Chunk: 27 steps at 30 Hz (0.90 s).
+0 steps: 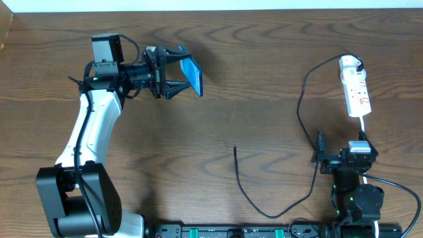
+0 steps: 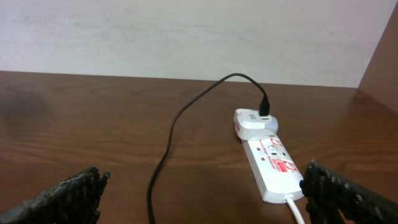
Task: Plug charger to phone and switch on socket
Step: 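Lift the blue phone upright with the left gripper, then hold the phone raised upright in the left gripper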
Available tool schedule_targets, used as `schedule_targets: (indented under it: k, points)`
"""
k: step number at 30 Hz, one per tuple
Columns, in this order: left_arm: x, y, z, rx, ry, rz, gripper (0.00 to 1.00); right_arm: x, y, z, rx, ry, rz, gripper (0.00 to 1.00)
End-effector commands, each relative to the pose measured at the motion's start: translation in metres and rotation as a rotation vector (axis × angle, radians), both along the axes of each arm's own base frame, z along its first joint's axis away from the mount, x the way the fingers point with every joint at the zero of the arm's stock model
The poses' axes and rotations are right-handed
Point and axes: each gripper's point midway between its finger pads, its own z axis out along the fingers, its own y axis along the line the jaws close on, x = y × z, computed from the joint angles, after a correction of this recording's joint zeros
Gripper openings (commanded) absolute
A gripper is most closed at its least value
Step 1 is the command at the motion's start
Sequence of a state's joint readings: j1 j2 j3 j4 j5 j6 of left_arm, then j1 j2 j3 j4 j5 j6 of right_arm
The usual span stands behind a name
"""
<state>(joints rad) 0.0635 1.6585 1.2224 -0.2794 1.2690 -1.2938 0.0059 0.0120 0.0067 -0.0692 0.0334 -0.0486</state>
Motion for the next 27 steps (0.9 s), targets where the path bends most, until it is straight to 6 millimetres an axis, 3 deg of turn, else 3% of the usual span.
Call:
schedule_targets:
  k: [1,10,27]
  points:
    - [-0.010,-0.005,0.023,-0.101,0.101,-0.022,0.07,0.000,0.000,0.000,-0.012,-0.001,0.002,0.99]
    - [-0.018,-0.010,0.041,-0.193,0.159,-0.084,0.07,0.000,0.000,0.000,-0.012,-0.001,0.002,0.99]
    - [-0.022,-0.011,0.044,-0.218,0.191,-0.103,0.07,0.000,0.000,0.000,-0.012,-0.001,0.002,0.99]
